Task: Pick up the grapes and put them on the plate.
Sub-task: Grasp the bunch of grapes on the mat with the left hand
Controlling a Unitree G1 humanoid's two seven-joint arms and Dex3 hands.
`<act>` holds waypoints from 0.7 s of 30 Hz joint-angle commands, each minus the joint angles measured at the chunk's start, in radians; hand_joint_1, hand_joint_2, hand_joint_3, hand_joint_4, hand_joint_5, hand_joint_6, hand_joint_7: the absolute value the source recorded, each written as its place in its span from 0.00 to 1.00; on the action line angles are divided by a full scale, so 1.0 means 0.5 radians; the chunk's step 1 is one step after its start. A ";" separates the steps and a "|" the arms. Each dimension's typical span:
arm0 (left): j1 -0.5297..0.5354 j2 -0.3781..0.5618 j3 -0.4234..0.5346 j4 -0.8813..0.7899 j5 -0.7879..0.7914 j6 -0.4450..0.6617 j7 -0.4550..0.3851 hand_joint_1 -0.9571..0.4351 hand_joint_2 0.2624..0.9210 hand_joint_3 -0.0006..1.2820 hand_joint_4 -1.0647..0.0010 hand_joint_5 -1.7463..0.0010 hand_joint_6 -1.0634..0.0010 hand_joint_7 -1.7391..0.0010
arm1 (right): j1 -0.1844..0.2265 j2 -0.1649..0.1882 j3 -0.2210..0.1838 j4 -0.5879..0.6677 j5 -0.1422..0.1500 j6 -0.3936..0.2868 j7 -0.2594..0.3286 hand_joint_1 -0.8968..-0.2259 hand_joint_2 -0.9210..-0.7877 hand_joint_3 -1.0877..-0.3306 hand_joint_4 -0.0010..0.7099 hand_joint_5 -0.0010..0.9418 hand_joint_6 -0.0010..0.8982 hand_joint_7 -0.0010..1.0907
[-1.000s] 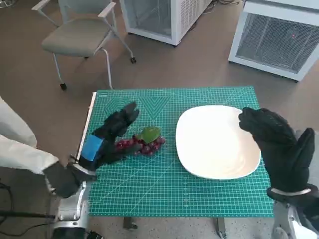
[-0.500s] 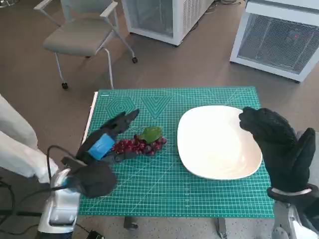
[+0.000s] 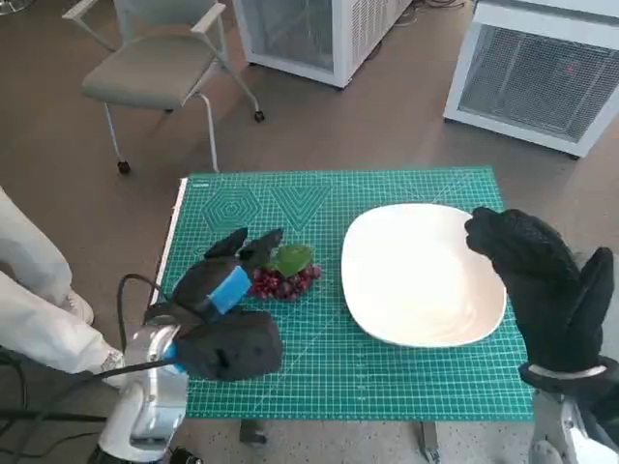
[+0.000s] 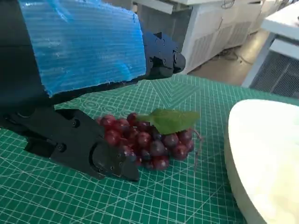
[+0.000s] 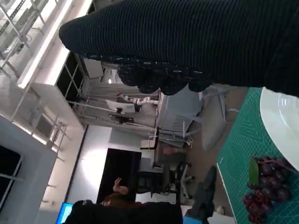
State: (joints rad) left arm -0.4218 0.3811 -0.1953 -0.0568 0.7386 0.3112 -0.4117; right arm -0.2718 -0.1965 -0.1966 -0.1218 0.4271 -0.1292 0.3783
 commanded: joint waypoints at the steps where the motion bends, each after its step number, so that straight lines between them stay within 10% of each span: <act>1: -0.103 -0.024 -0.061 0.117 0.011 0.052 0.032 0.57 0.74 0.00 0.97 1.00 0.82 0.99 | 0.033 -0.017 -0.005 0.012 -0.003 0.039 0.002 0.81 0.00 0.62 0.51 0.95 0.20 0.97; 21: -0.701 -0.164 -0.372 1.185 0.059 0.102 0.281 0.53 0.75 0.00 0.97 1.00 0.82 1.00 | 0.029 -0.010 -0.002 0.028 -0.006 0.023 0.013 0.81 0.00 0.62 0.51 0.96 0.20 0.97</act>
State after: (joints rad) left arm -0.7089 0.3194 -0.3565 0.4432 0.7566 0.3688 -0.3051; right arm -0.2712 -0.1973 -0.1968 -0.1215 0.4272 -0.1250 0.3788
